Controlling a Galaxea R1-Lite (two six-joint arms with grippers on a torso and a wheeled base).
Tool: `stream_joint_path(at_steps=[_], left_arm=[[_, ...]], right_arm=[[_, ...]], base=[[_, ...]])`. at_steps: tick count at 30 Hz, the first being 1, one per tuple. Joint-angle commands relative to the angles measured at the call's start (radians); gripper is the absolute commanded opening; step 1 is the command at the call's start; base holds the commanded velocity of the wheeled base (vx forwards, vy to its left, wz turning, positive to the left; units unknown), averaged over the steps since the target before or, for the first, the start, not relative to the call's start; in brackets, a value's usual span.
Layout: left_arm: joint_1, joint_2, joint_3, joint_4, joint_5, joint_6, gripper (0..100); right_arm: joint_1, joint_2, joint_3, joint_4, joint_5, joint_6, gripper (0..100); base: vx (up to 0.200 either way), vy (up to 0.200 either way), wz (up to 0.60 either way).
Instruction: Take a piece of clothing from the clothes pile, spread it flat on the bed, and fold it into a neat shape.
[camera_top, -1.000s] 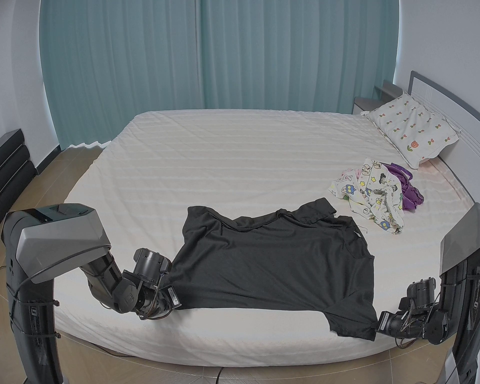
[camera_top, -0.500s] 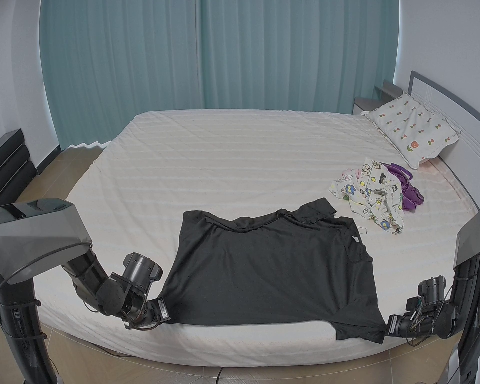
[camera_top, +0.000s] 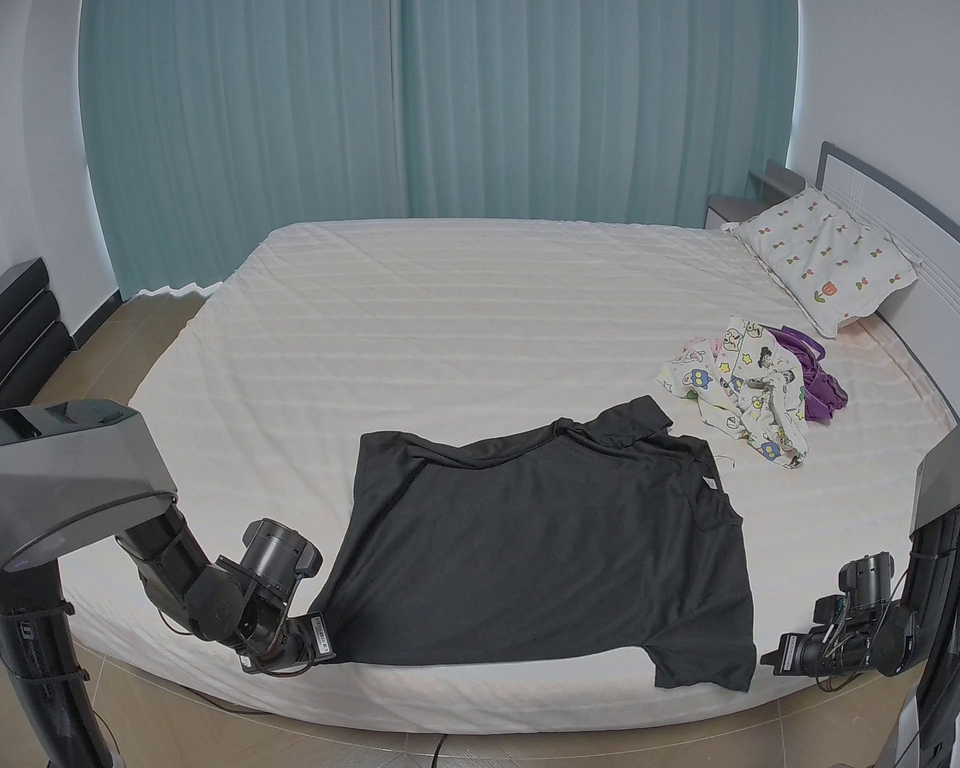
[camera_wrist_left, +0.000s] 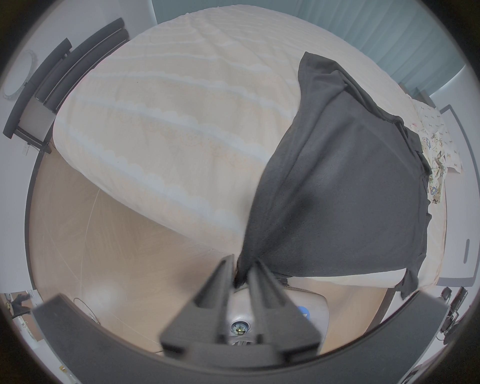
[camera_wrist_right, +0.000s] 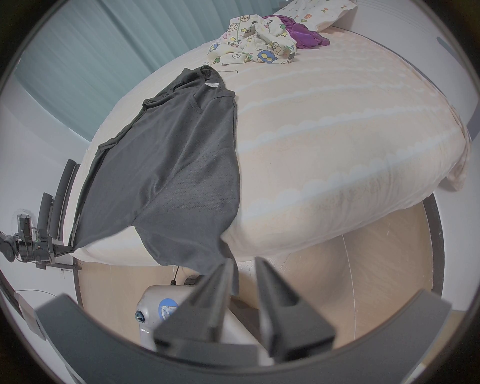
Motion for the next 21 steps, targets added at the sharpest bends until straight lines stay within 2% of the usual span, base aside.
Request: stream_joint_path(at_steps=[1,6,12,15,19,20,21], left_arm=[[-0.004,0.009,0.012,-0.003,-0.004,-0.001,100],[-0.002,0.000,0.010,-0.005,-0.039,-0.007,100],[0.012,-0.103,0.001,-0.031,-0.064,-0.081,100],[0.021,-0.190,-0.005,-0.042,-0.119,-0.114,100],[0.033,-0.239,-0.006,-0.056,-0.137,-0.142,100],[0.038,-0.248,-0.009,-0.092,-0.142,-0.196,100],[0.038,-0.248,-0.009,-0.092,-0.142,-0.196,100]], right_arm=[[0.003,0.039,0.018,-0.015,-0.001,-0.015,100],[-0.006,0.035,0.018,-0.038,-0.001,-0.020,100],[-0.019,-0.002,0.008,-0.159,0.005,-0.020,100],[-0.006,-0.034,-0.053,-0.170,0.007,-0.011,100],[0.009,-0.057,-0.113,-0.169,0.013,0.006,100],[0.011,-0.065,-0.156,-0.167,0.011,0.028,100],[0.011,-0.065,-0.156,-0.167,0.011,0.028,100]], base=[[0.000,0.000,0.00],[0.000,0.000,0.00],[0.000,0.000,0.00],[0.000,0.000,0.00],[0.000,0.000,0.00],[0.000,0.000,0.00],[0.000,0.000,0.00]])
